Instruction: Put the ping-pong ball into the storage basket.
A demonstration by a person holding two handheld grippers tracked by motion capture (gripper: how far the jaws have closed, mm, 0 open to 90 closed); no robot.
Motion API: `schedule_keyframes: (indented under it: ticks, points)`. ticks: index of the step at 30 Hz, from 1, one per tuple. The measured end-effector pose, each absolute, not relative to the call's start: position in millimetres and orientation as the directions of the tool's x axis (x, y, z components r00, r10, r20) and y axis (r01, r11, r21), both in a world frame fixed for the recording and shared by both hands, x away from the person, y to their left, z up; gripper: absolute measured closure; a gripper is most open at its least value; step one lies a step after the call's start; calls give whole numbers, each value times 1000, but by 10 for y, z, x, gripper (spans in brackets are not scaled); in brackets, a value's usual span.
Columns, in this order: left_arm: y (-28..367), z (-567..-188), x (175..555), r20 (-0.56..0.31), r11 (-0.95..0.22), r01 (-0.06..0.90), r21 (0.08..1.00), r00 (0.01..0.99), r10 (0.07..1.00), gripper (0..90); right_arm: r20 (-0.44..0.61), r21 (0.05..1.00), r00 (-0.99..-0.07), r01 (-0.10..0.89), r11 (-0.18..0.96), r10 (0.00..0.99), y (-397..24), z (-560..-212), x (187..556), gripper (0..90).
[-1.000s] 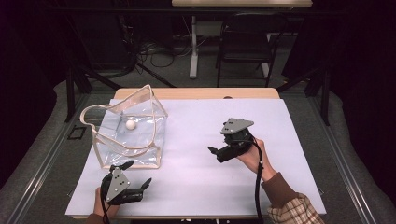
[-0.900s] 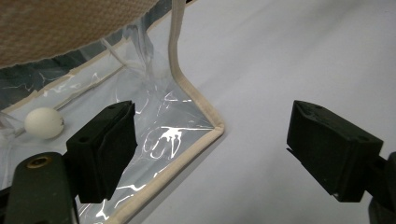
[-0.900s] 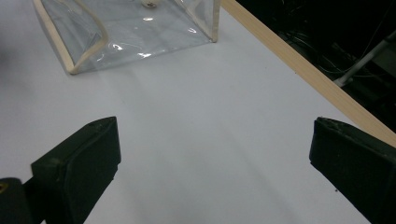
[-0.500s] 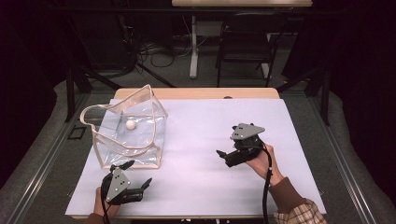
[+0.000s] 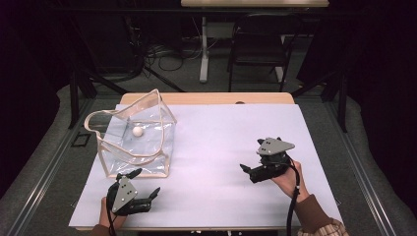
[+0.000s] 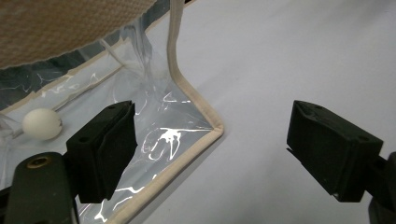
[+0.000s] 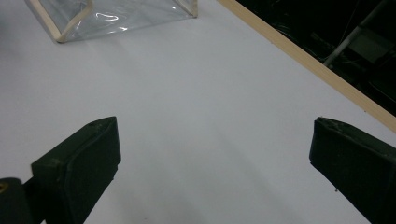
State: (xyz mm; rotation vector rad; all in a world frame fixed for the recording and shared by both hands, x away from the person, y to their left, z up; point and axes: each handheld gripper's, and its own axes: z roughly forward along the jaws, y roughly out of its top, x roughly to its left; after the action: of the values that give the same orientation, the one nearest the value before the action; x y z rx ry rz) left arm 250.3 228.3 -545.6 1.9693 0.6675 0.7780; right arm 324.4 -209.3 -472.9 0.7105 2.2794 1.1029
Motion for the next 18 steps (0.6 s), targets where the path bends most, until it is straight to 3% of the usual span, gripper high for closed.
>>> schedule_keyframes:
  ticks: [18]
  points:
    - [2284, -5458, 2504, 262, -463, 149, 874, 658, 706, 160, -208, 814, -721, 247, 526, 661, -2255, -4994, 3023, 16]
